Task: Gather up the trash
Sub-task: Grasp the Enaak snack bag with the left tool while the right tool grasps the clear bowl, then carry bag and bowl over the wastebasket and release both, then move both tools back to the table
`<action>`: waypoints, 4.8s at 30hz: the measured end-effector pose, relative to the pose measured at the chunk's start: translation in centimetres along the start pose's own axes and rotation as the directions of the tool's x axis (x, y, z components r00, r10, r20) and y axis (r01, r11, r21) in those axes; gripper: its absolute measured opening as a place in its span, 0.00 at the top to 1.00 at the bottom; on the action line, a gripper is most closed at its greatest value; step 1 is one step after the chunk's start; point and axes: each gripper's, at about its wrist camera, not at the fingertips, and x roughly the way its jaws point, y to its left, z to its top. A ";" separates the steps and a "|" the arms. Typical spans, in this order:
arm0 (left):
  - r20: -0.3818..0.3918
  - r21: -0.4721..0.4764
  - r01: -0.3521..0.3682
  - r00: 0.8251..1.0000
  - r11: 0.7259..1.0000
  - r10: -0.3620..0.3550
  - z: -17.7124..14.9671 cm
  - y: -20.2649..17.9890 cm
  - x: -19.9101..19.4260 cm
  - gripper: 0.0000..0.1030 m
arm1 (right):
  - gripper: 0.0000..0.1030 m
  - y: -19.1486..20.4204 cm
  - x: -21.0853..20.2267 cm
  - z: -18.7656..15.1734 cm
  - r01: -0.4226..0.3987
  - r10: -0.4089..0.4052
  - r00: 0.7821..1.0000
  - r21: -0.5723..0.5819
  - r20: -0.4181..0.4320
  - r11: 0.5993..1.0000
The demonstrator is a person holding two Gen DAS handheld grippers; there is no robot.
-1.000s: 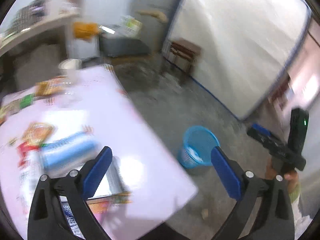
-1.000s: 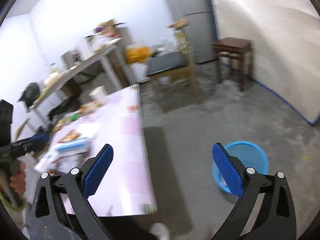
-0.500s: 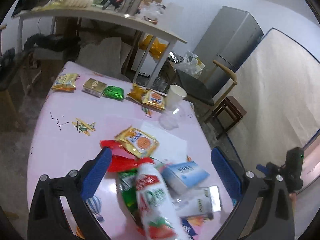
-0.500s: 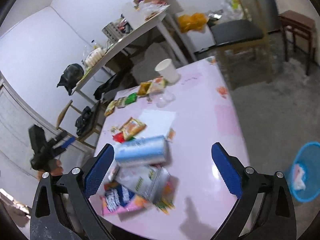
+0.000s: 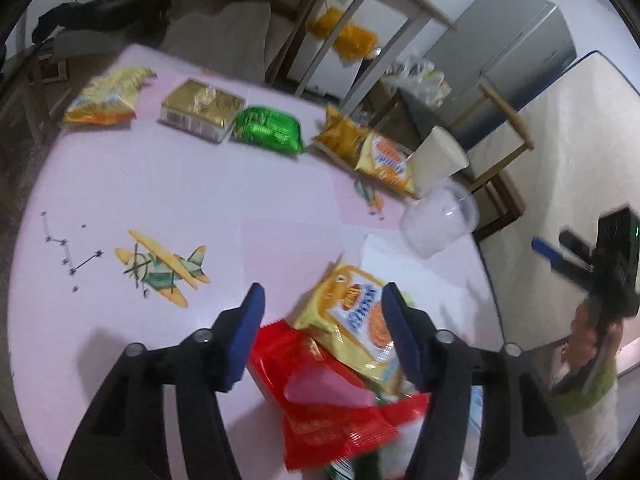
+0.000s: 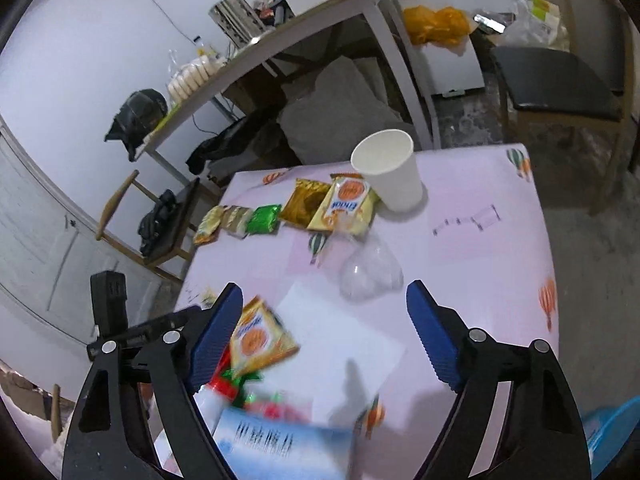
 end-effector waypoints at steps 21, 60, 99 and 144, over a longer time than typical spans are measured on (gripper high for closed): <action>-0.107 0.068 -0.041 0.993 0.997 0.048 0.1 0.4 5.0 0.93 | 0.67 -1.8 9.9 3.2 0.008 -0.005 0.987 0.016 -0.162 1.000; 0.172 0.342 -0.006 0.983 0.940 -0.057 -4.4 -17.0 -13.1 1.00 | 0.94 4.0 -14.4 -4.9 0.017 -0.011 0.994 -0.056 0.110 0.998; -0.439 0.665 0.220 0.888 0.714 0.135 -31.7 -58.5 29.2 0.87 | 0.85 -38.7 -26.8 -33.1 0.222 -0.381 0.924 0.775 0.026 0.591; 0.107 0.546 0.202 0.946 0.813 -0.307 -24.7 -40.5 -7.3 0.05 | 0.08 -16.3 -31.2 -31.1 0.290 -0.436 0.880 0.511 0.191 0.810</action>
